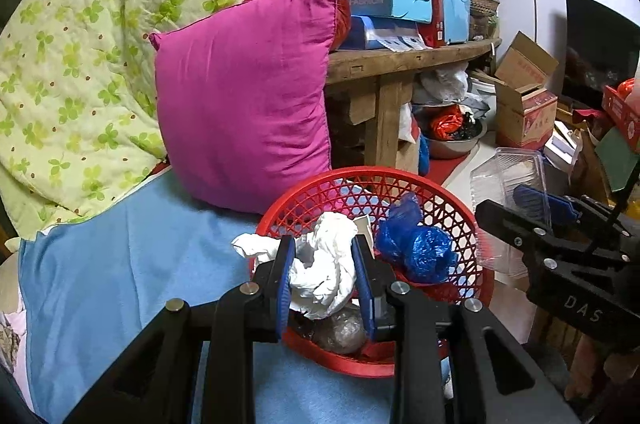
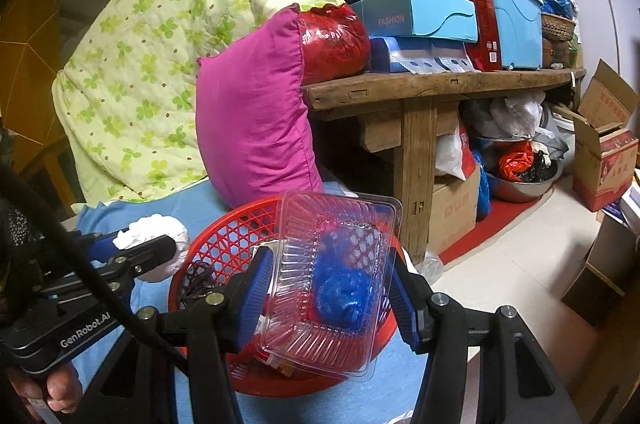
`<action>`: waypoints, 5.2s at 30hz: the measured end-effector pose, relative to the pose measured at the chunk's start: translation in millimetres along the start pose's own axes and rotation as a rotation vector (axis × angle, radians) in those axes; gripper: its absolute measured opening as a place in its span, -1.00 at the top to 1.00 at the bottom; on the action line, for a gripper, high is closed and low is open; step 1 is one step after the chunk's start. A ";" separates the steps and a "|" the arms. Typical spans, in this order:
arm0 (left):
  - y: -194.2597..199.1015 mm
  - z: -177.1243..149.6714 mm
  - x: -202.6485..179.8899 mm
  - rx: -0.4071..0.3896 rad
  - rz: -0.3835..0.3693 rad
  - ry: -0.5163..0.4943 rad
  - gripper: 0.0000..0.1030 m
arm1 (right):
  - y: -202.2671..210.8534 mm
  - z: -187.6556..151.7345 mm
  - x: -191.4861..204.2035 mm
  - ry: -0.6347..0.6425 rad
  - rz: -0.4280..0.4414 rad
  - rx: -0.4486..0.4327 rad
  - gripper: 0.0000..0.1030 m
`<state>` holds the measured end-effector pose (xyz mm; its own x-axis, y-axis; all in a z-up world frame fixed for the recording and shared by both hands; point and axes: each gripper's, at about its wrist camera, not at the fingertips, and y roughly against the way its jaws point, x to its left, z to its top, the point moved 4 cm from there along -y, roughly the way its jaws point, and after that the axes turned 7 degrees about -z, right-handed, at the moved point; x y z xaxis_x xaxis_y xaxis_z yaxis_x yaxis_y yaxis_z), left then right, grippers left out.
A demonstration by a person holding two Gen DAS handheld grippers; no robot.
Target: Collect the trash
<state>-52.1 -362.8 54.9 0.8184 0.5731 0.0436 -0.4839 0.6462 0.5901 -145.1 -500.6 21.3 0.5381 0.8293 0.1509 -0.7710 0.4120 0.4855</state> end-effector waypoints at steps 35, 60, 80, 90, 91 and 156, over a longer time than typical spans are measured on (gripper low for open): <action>-4.8 2.8 -13.3 -0.016 -0.069 -0.011 0.39 | -13.7 -4.5 -3.3 -0.011 0.010 0.018 -0.14; -12.4 8.3 -2.9 -0.033 -0.104 0.026 0.34 | -21.7 4.9 0.9 -0.004 0.013 0.006 -0.17; -8.8 -0.3 22.6 -0.063 -0.042 0.050 -0.14 | -44.7 4.2 10.3 0.006 0.006 0.035 -0.19; 10.2 -17.8 54.7 -0.079 0.024 0.105 -0.54 | -50.8 3.2 28.4 0.016 0.009 0.048 -0.36; 12.8 -20.1 59.1 -0.079 0.029 0.114 -0.54 | -49.5 3.6 31.6 0.021 0.010 0.043 -0.36; 192.2 -29.9 12.4 -0.180 0.290 0.100 -0.94 | 145.1 13.2 44.4 0.173 0.031 -0.141 -0.56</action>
<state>-144.2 -216.4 144.7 0.6086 0.7866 0.1039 -0.7458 0.5225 0.4132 -228.5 -409.0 109.7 0.4560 0.8900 0.0078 -0.8331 0.4237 0.3555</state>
